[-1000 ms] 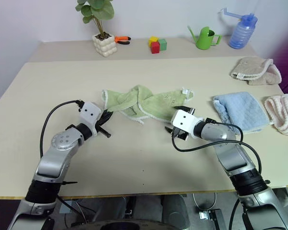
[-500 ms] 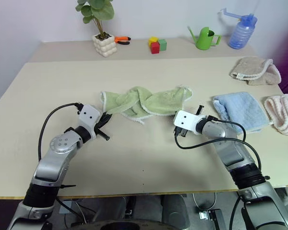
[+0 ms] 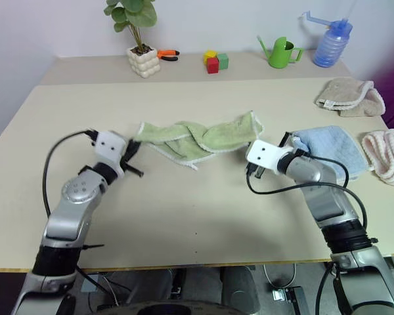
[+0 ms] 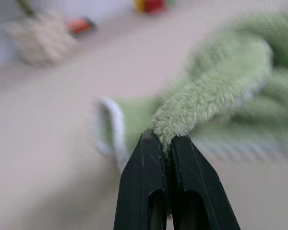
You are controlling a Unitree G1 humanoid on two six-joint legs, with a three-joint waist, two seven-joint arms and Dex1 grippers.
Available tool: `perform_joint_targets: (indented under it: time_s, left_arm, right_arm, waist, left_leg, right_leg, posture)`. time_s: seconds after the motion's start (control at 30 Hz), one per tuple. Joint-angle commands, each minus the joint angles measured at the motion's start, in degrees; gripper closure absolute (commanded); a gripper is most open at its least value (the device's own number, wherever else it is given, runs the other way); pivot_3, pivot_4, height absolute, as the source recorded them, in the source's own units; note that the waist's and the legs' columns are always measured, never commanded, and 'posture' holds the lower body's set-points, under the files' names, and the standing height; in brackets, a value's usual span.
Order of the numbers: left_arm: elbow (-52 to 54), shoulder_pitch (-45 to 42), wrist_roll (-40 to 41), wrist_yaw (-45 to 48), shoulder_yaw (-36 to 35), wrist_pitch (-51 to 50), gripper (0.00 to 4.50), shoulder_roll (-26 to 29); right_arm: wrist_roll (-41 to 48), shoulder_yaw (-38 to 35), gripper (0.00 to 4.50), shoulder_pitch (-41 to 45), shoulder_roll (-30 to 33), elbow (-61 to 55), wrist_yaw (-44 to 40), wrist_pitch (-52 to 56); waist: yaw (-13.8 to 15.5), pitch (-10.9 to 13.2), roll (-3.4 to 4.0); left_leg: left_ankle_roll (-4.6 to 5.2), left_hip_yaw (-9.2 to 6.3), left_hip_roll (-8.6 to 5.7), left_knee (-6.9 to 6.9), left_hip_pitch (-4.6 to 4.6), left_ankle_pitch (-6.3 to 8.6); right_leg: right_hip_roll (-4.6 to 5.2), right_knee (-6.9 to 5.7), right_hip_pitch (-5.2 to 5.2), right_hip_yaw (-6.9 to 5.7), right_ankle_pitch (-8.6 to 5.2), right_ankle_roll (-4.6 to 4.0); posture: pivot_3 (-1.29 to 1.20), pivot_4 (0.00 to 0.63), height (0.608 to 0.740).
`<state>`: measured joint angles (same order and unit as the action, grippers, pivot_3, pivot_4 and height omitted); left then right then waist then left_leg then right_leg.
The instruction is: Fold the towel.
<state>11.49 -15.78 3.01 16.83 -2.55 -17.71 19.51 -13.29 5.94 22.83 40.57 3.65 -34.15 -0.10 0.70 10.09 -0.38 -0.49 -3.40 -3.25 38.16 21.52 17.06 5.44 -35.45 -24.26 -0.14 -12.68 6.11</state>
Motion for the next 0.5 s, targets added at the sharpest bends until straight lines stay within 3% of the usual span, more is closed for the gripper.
perform_joint_targets:
  time_s: [0.03,0.33,0.5]
  left_arm:
    - [0.2,-1.7,0.7,-2.0,-3.1,1.3,4.50,-0.4]
    - [-3.8,1.3,-5.2,-6.1,-4.8,3.4,4.50,3.6]
    - [-4.5,3.4,-5.1,-5.3,-4.5,2.6,4.50,4.7]
  right_arm:
    - [3.3,-3.6,4.46,1.4,0.9,-3.9,-1.3,1.1]
    - [14.4,-4.6,4.46,-9.1,6.8,-15.5,-16.5,6.1]
    - [15.0,-3.6,4.46,-10.8,6.6,-17.8,-17.9,9.0]
  waist:
    - [0.0,0.0,0.00]
    - [0.0,0.0,-0.01]
    - [0.0,0.0,-0.01]
  left_leg:
    - [-0.05,0.00,0.00,-0.01,0.00,-0.03]
    - [0.05,0.01,0.02,-0.03,0.02,0.03]
    - [0.05,0.00,0.02,-0.02,0.00,0.03]
  right_leg:
    - [0.00,0.00,0.00,0.00,0.00,0.00]
    - [-0.01,0.06,-0.01,0.00,0.00,0.01]
    - [-0.01,0.02,-0.01,0.00,0.00,0.01]
  posture:
    - [0.00,0.150,0.731]
    - [0.00,0.150,0.731]
    - [0.00,0.150,0.731]
